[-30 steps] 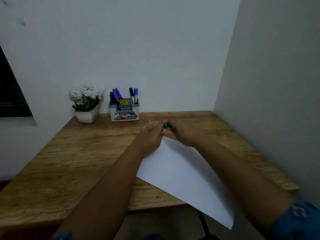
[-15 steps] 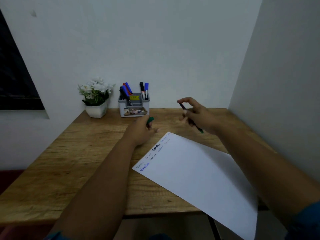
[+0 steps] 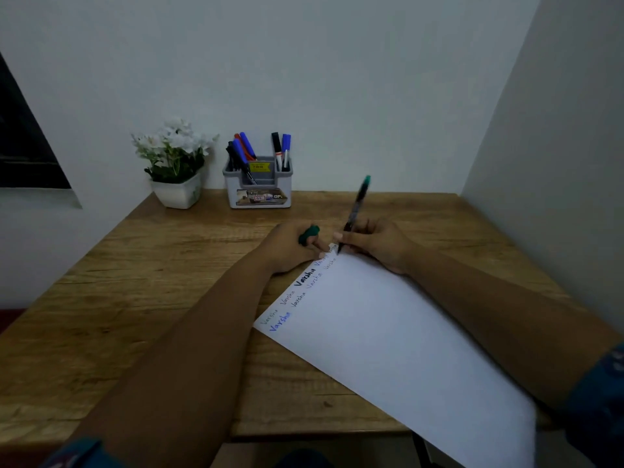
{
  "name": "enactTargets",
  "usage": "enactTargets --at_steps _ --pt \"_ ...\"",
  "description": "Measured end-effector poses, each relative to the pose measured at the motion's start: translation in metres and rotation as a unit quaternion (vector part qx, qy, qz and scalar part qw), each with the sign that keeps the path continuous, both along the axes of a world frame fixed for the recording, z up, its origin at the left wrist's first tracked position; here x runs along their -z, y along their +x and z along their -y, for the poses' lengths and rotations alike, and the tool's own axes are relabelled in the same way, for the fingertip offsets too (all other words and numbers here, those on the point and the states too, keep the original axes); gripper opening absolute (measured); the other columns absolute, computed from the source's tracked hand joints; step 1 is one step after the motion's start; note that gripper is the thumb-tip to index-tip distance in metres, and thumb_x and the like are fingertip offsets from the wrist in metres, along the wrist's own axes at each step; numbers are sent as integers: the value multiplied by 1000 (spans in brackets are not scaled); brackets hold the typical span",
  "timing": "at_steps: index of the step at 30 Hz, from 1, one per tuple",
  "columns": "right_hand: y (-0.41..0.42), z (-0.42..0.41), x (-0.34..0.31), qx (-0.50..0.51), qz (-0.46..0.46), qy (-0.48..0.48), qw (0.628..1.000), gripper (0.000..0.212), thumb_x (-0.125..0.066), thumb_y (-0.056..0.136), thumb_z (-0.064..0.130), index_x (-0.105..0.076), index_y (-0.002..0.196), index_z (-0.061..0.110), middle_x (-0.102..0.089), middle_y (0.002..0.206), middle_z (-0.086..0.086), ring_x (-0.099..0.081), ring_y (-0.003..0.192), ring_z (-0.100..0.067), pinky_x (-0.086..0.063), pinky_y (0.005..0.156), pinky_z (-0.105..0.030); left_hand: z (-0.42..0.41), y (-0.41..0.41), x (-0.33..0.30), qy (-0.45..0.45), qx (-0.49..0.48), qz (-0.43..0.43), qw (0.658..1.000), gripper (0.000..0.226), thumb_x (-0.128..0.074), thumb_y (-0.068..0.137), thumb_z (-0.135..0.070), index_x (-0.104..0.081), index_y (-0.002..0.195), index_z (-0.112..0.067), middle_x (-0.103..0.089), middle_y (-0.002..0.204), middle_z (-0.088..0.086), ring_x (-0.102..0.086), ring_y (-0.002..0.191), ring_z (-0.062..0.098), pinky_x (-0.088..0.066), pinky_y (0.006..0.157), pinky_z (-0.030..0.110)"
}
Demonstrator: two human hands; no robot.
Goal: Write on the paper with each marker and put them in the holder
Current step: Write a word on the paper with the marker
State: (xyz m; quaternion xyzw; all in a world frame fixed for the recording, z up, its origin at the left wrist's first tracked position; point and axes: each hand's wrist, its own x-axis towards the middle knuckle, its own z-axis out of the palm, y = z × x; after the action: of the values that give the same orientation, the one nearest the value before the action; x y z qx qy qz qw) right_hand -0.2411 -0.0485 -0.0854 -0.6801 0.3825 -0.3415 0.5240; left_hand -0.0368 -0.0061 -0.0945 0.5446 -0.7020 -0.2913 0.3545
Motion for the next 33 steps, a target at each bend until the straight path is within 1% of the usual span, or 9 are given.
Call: enactTargets --at_steps 2,4,11,14,17,22,26,31,33 --pt "-3 5 3 -6 -6 -21 1000 9 -74 81 3 -70 88 0 -69 75 -1 -61 69 -7 -49 64 -16 3 3 -1 17 9 -3 1000 36 -78 78 -3 -46 68 -16 -75 94 -3 -70 97 9 -53 94 42" --pt "-4 8 2 -18 -28 -37 999 11 -71 79 -4 -70 86 3 -69 82 -3 -61 77 -10 -50 70 -20 5 4 -1 21 12 -1 1000 38 -78 77 -2 -43 66 -16 -75 93 -2 -70 97 10 -53 94 43" --pt "-5 9 5 -2 -106 -168 980 5 -70 81 3 -74 81 7 -72 82 -3 -63 77 -6 -51 77 -22 3 2 -5 22 8 9 1000 35 -78 77 -3 -46 69 -14 -75 95 -3 -70 96 9 -54 92 40" --pt "-4 9 6 -3 -124 -173 977 6 -72 80 5 -74 80 10 -71 77 3 -62 73 -5 -51 75 -25 2 2 -6 18 5 22 1000 33 -78 78 -5 -47 70 -14 -74 97 -4 -69 95 7 -55 91 37" --pt "-4 10 6 -5 -132 -182 974 6 -72 80 7 -75 81 12 -73 81 -1 -64 78 -9 -53 80 -33 1 1 -7 12 11 25 1000 33 -78 79 -5 -47 70 -13 -74 97 -3 -69 96 6 -55 91 36" --pt "-5 11 4 -11 -158 -193 968 4 -72 77 11 -74 77 15 -74 82 0 -66 81 -12 -53 84 -35 2 3 -6 13 15 28 999 33 -78 79 -6 -47 71 -12 -74 96 -3 -69 97 6 -54 94 38" --pt "-5 10 4 -5 -124 -164 979 6 -72 81 6 -75 79 11 -74 81 -2 -64 77 -9 -52 82 -33 2 3 -6 16 15 33 999 33 -78 79 -7 -47 71 -12 -74 97 -5 -69 97 6 -53 94 41" --pt "-5 12 4 -22 -150 -181 972 8 -73 77 12 -75 77 20 -74 83 -2 -64 80 -12 -52 80 -34 2 3 -7 16 15 32 999 32 -78 79 -7 -47 71 -12 -74 96 -6 -69 97 5 -53 94 42" --pt "-6 11 2 -13 -148 -178 973 7 -72 76 13 -75 75 20 -74 82 -2 -64 80 -10 -52 79 -29 1 2 -7 15 16 31 999 33 -78 79 -6 -46 70 -13 -74 96 -5 -69 97 6 -53 94 42"
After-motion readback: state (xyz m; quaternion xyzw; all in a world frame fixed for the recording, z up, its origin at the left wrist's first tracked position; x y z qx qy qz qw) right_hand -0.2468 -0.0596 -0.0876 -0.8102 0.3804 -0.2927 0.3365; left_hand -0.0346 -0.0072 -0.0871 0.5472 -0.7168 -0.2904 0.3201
